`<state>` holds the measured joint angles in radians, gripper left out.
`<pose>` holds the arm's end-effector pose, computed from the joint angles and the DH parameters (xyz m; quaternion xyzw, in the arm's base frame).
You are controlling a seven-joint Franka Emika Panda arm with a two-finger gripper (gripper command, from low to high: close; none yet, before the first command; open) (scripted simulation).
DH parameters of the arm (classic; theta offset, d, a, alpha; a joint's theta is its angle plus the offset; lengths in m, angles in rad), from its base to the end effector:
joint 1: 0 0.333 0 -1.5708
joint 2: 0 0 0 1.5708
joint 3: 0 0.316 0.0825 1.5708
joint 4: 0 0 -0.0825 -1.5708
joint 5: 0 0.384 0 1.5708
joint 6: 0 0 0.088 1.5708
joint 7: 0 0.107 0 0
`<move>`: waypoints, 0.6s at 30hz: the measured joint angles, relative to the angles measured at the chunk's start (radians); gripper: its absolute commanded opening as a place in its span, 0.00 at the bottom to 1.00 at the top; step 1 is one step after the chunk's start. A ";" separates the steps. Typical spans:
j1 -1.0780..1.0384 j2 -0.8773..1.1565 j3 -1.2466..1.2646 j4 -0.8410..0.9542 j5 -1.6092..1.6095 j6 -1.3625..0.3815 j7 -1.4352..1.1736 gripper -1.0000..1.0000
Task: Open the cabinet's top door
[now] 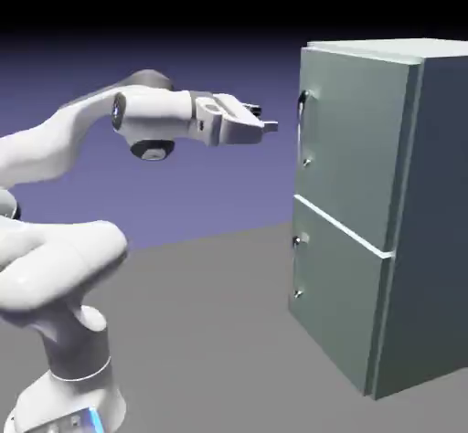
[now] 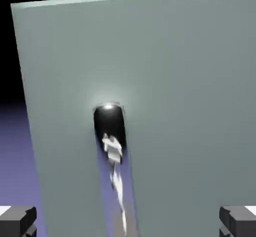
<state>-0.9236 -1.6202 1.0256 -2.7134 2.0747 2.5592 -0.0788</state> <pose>0.3162 0.0921 0.5407 -0.6548 0.3294 -0.6271 0.2637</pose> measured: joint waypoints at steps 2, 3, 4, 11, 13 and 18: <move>-0.039 -0.044 0.043 0.004 0.087 -0.020 -0.034 0.50; -0.059 -0.066 0.065 0.006 0.130 -0.030 -0.052 0.50; -0.078 -0.088 0.086 0.008 0.174 -0.040 -0.069 0.50; -0.236 -0.138 0.154 0.090 0.336 -0.093 -0.119 0.50; -0.301 -0.135 0.163 0.136 0.369 -0.109 -0.123 0.00; -0.240 -0.142 0.119 0.029 0.409 -0.240 -0.208 0.00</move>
<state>-1.1635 -1.7627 1.1443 -2.6843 2.4832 2.3197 -0.2871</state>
